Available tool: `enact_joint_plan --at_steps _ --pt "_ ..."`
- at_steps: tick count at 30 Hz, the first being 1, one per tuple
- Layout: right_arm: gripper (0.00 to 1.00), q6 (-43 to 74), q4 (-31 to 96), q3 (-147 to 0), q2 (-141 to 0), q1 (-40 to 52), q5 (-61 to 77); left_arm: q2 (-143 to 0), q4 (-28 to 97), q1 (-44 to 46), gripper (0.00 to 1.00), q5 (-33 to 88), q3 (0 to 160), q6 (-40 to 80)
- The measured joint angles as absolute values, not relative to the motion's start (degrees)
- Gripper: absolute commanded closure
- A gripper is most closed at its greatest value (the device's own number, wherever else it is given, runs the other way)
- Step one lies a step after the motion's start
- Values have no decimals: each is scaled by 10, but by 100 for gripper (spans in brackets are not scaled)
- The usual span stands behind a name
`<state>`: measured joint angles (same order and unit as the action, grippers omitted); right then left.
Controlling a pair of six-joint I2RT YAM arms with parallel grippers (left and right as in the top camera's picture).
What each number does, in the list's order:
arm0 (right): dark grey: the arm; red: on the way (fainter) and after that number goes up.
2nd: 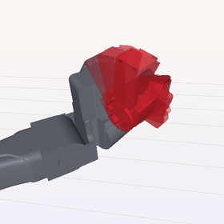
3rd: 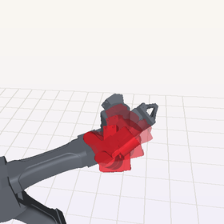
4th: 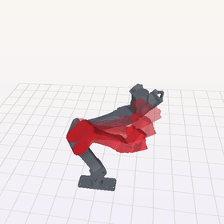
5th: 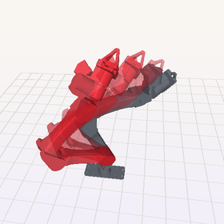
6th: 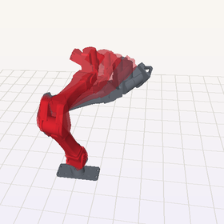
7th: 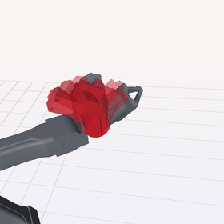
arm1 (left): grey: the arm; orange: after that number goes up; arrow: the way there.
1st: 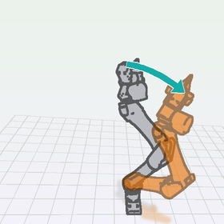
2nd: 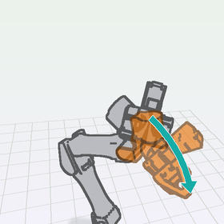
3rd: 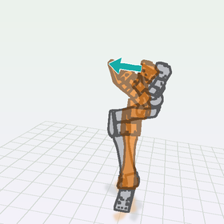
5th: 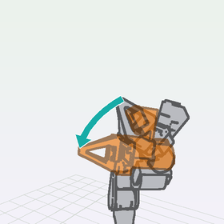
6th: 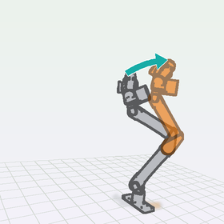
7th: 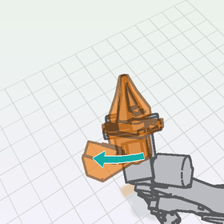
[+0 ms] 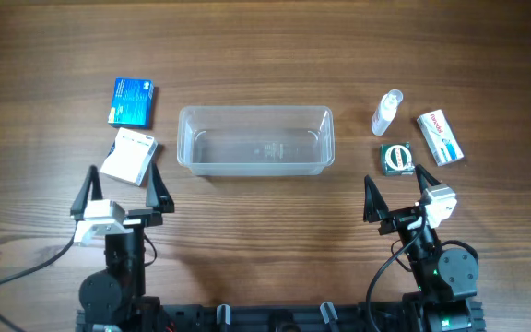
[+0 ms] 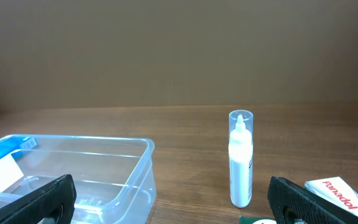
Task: Pack container
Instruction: 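Move the left gripper toward the blue VapoDrops box, then grasp the blue VapoDrops box with the left gripper and lift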
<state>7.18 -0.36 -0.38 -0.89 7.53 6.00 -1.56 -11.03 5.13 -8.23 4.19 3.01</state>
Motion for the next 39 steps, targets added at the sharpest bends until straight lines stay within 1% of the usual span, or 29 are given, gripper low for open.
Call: enact_joint_plan --at_steps 4,6,10,13,14,16,18,20,24,27,32,39 --pt "0 72 -4 -4 -9 75 60 -92 -25 51 0 -82 171 -22" --pt "0 72 -4 -4 -9 75 60 -164 19 51 0 -82 264 -50" --pt "0 72 -3 -4 -9 75 60 -345 132 51 0 -59 456 -80" --pt "0 72 -3 -4 -9 75 60 -508 223 45 0 -24 602 -92" --pt "0 72 -3 -4 -9 75 60 -585 255 36 0 -4 658 -100" --pt "0 72 -3 -4 -9 75 60 -653 320 19 0 17 712 -105" --pt "0 72 -3 -4 -9 75 60 -723 338 -6 0 30 764 -107" --pt "0 72 -3 -4 -9 75 60 -780 343 -36 0 41 786 -109" --pt "0 72 -3 -4 -9 75 60 -861 365 -107 0 128 787 -127" --pt "0 72 -3 -4 -9 75 60 -907 383 -143 0 190 787 -153" --pt "0 72 -3 -4 -9 75 60 -974 391 -157 0 218 787 -192" --pt "0 72 -3 -4 -9 75 60 -1044 389 -145 0 189 787 -266"
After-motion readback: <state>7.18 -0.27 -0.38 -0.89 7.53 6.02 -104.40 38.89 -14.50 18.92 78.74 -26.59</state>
